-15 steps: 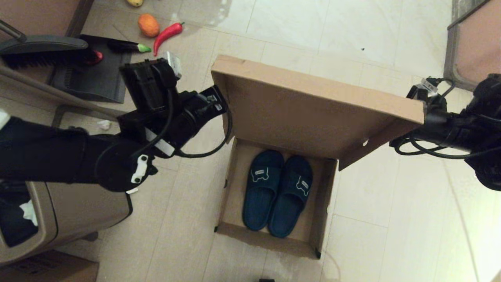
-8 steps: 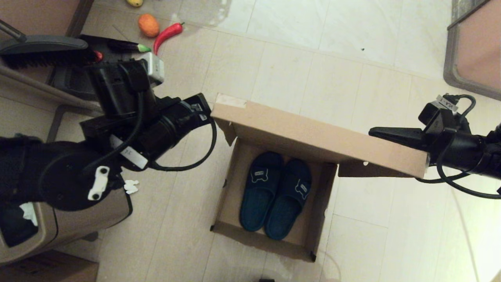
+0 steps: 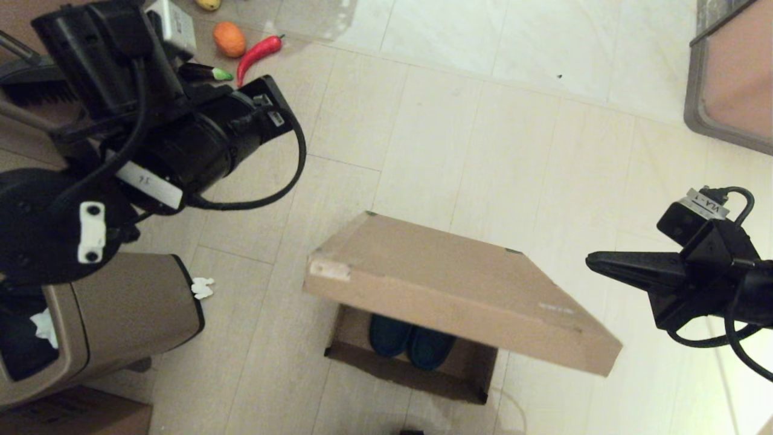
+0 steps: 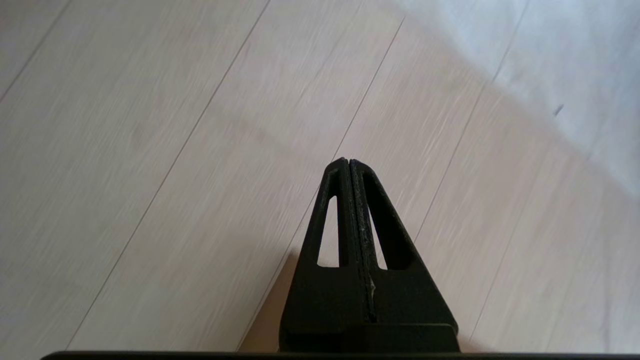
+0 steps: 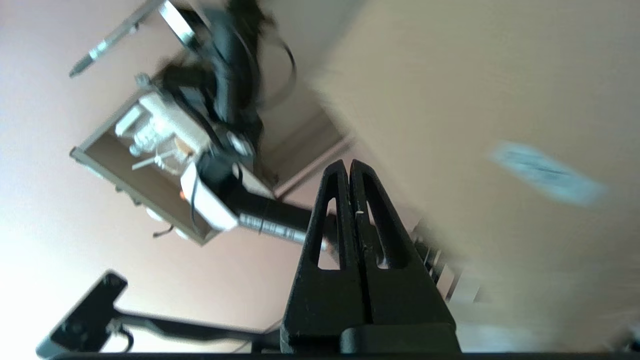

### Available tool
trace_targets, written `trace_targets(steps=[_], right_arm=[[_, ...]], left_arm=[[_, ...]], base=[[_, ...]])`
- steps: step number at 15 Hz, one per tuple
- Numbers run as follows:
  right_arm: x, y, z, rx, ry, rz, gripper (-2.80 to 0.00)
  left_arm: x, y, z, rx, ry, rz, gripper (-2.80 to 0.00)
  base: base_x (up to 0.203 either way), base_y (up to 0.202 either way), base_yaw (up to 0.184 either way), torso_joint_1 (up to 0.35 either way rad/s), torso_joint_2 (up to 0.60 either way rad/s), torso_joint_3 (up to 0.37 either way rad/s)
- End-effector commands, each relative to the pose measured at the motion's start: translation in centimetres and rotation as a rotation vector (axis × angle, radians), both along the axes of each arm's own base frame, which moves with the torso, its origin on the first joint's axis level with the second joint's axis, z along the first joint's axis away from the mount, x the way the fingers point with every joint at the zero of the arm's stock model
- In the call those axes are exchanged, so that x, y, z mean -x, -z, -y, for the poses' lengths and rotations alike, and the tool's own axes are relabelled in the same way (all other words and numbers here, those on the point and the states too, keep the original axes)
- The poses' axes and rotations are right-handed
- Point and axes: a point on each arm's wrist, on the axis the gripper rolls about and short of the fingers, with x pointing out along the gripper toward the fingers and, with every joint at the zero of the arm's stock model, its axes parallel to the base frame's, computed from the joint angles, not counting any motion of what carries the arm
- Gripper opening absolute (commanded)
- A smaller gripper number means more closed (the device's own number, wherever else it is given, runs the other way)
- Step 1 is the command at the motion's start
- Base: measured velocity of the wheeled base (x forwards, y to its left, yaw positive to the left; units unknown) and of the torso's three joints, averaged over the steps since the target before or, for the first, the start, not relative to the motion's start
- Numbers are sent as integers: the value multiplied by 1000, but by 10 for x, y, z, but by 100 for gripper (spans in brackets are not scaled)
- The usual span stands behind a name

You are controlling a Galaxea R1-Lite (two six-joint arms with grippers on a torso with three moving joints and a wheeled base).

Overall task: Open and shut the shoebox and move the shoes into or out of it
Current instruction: Close the shoe box

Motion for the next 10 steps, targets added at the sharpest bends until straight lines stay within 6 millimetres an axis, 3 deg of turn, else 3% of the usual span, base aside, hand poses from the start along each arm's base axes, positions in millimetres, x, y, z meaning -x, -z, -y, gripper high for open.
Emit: trace_targets(steps=[1, 3, 5, 7, 10], right_arm=[[10, 1, -6, -2, -34, -2, -280], [11, 1, -10, -5, 2, 8, -280], [6, -5, -9, -1, 132, 64, -280], [6, 8, -8, 117, 241, 185, -280], [14, 35, -11, 480, 387, 308, -280]], left_arm=[[-26, -7, 14, 9, 9, 24, -280], [-53, -3, 32, -26, 46, 21, -280], [-71, 14, 44, -102, 88, -10, -280], [-74, 29, 46, -132, 104, -50, -280], [-65, 58, 39, -186, 126, -149, -280]], base=[[0, 0, 0, 0, 0, 0], [0, 0, 0, 0, 0, 0], [0, 0, 0, 0, 0, 0], [0, 0, 0, 0, 0, 0], [0, 0, 0, 0, 0, 0]])
